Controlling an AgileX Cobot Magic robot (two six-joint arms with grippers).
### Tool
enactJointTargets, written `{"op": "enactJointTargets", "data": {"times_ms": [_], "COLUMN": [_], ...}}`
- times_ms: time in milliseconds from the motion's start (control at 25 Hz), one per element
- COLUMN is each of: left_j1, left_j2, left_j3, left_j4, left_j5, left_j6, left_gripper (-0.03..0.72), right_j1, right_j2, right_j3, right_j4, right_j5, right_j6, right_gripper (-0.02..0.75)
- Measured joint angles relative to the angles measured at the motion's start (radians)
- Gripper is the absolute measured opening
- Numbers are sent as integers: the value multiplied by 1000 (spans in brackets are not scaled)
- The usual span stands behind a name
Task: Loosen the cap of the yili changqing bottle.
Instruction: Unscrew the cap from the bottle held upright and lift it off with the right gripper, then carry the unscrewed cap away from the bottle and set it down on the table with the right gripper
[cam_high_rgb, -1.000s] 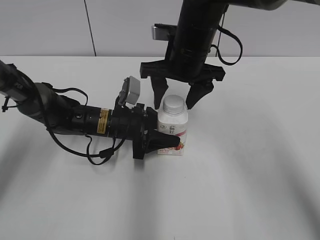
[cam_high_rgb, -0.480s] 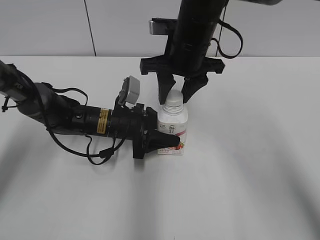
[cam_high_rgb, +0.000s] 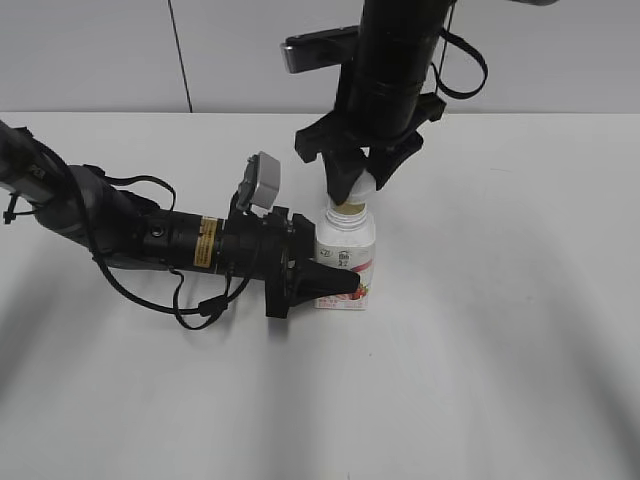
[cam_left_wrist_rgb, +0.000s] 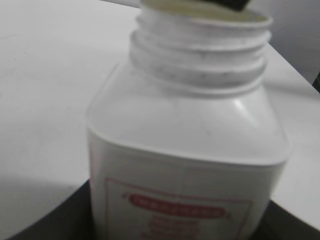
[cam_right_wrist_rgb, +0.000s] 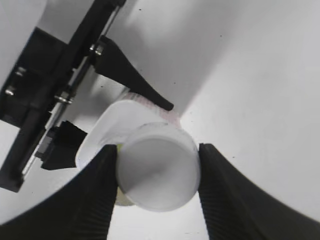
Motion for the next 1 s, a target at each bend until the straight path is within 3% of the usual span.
{"op": "enactJointTargets", "data": {"times_ms": [520, 800, 1000], "left_j1": [0, 0, 0], "left_j2": [0, 0, 0], "left_j3": [0, 0, 0], "left_j4": [-1, 0, 0], "left_j5": [0, 0, 0], "left_j6": [1, 1, 1], "left_gripper": [402, 402, 402], "right_j1": [0, -21, -92], "right_j2": [-5, -9, -9], "right_j3": [0, 0, 0], "right_j4": [-155, -186, -178], "right_j5": [-1, -1, -1], "right_j6": [-212, -205, -61], "right_gripper": [389, 389, 389]}}
